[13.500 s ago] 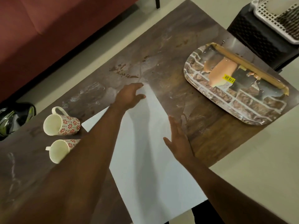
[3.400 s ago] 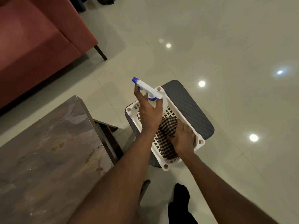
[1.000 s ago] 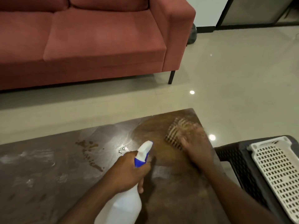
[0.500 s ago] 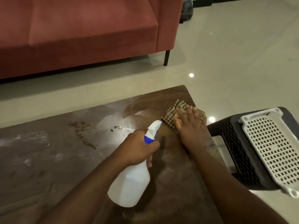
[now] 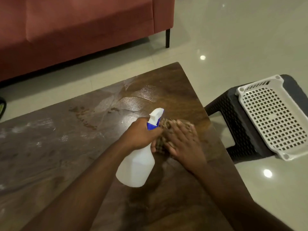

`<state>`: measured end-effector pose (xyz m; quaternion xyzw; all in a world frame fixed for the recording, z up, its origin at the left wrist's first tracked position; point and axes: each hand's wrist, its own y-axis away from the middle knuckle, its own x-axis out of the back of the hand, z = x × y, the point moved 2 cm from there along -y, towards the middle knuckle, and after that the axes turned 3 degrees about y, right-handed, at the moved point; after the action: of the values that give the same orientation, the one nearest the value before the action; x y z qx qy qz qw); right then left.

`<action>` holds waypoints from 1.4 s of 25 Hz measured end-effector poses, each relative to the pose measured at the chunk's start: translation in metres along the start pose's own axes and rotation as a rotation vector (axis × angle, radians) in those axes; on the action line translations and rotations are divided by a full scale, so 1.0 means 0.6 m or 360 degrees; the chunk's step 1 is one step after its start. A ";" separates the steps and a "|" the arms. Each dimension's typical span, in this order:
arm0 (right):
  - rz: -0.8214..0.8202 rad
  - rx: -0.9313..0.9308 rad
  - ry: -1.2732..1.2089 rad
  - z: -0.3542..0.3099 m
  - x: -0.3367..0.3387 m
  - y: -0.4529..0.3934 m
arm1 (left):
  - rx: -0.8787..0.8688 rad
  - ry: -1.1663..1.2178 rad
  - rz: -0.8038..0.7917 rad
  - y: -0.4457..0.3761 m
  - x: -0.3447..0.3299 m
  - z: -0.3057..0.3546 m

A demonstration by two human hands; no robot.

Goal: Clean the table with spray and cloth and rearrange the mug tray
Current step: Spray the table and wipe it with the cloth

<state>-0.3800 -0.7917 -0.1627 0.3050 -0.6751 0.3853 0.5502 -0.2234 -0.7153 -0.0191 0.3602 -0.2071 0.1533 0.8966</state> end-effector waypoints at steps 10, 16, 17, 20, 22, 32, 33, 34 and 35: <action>-0.0063 -0.0064 0.0123 0.024 0.048 0.209 | -0.0095 0.0015 -0.0076 0.071 -0.068 -0.012; -0.0004 -0.0806 0.0078 -0.015 0.055 0.198 | -0.0207 -0.0028 -0.0145 0.113 -0.117 -0.052; -0.0012 -0.0518 0.0065 -0.055 0.048 0.247 | -0.0237 -0.0059 -0.0154 0.122 -0.125 -0.057; -0.0098 -0.0103 0.0141 -0.017 0.087 0.395 | -0.0278 -0.0048 -0.0232 0.153 -0.125 -0.058; -0.0163 -0.0789 0.0110 0.049 0.103 0.376 | -0.0287 -0.0062 -0.0237 0.164 -0.115 -0.059; -0.0118 -0.1155 0.0064 -0.023 0.085 0.371 | -0.0211 -0.0082 -0.0261 0.199 -0.110 -0.092; -0.0116 -0.1216 0.0047 -0.053 0.075 0.319 | -0.0176 -0.0068 -0.0243 0.198 -0.100 -0.103; -0.0113 -0.1065 0.0044 -0.092 0.065 0.278 | -0.0150 -0.0062 -0.0218 0.196 -0.092 -0.115; -0.0091 -0.0789 0.0038 -0.135 0.054 0.257 | -0.0126 -0.0074 -0.0178 0.194 -0.083 -0.127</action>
<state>-0.4749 -0.6424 -0.1515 0.1752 -0.7334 0.1957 0.6270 -0.2962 -0.5865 -0.0252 0.3389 -0.2132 0.0864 0.9123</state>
